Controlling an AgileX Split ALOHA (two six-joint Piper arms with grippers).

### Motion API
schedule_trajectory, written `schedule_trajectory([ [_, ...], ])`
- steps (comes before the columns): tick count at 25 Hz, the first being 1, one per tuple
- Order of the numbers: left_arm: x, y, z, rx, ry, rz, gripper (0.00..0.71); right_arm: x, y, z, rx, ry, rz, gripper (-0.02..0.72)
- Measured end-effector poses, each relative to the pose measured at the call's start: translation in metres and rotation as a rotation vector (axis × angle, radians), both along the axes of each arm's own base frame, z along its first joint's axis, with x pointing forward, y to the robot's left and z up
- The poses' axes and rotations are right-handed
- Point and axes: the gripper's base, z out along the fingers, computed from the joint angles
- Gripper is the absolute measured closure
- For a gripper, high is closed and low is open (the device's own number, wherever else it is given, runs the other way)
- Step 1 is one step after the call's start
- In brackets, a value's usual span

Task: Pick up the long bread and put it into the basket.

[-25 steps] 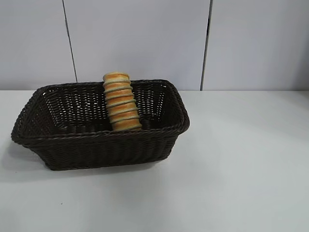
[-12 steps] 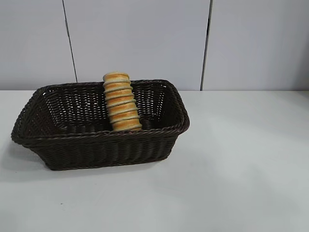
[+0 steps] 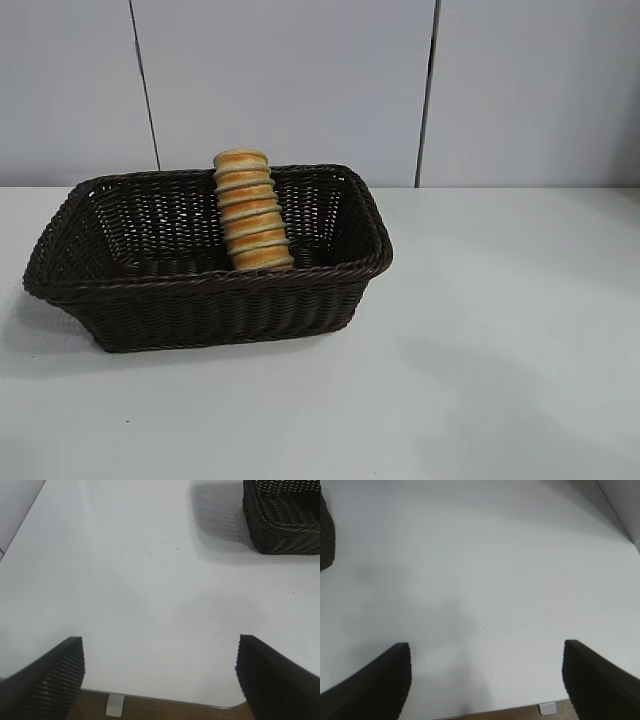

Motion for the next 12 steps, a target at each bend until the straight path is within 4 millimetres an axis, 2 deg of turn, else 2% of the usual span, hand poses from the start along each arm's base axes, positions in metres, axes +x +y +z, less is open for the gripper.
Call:
schedule_trajectory([
  [12, 0.0000, 0.0000, 0.0000, 0.000, 0.000, 0.000, 0.108, 0.0003, -0.0004, 0.0000, 0.002, 0.000, 0.057, 0.135],
])
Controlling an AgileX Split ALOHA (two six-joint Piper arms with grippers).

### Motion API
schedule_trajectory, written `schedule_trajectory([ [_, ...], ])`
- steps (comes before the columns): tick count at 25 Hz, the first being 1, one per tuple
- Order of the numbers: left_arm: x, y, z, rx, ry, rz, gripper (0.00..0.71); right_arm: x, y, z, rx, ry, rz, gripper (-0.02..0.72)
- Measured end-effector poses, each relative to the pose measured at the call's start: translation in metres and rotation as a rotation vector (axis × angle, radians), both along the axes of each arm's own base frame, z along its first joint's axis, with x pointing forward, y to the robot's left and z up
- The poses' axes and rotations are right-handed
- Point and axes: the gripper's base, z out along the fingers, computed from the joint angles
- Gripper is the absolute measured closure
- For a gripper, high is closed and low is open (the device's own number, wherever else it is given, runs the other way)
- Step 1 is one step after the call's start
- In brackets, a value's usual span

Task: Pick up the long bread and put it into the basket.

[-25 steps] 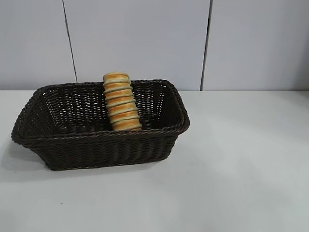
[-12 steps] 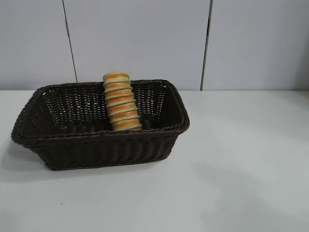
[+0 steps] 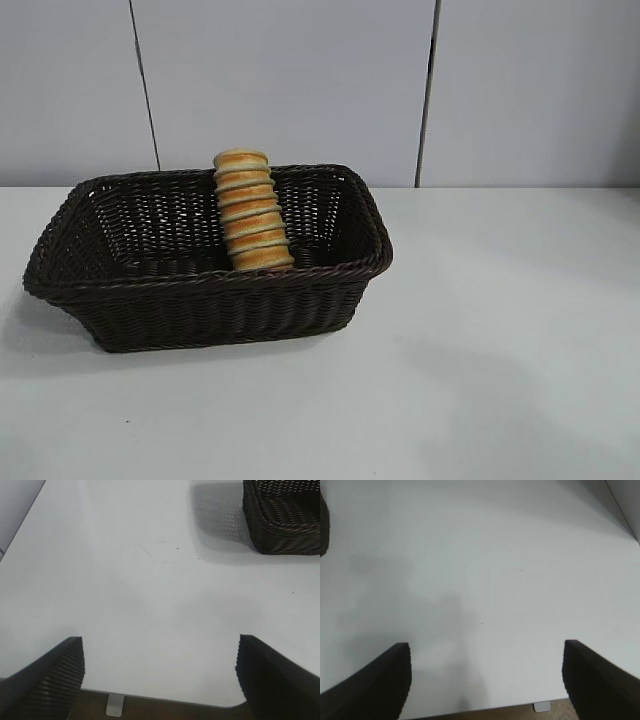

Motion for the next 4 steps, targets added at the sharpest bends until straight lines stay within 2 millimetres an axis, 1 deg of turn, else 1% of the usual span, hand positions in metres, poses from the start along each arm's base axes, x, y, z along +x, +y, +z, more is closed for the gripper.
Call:
schedule_trajectory([
  [4, 0.0000, 0.0000, 0.0000, 0.000, 0.000, 0.000, 0.108, 0.0000, 0.0000, 0.0000, 0.002, 0.000, -0.001, 0.135],
])
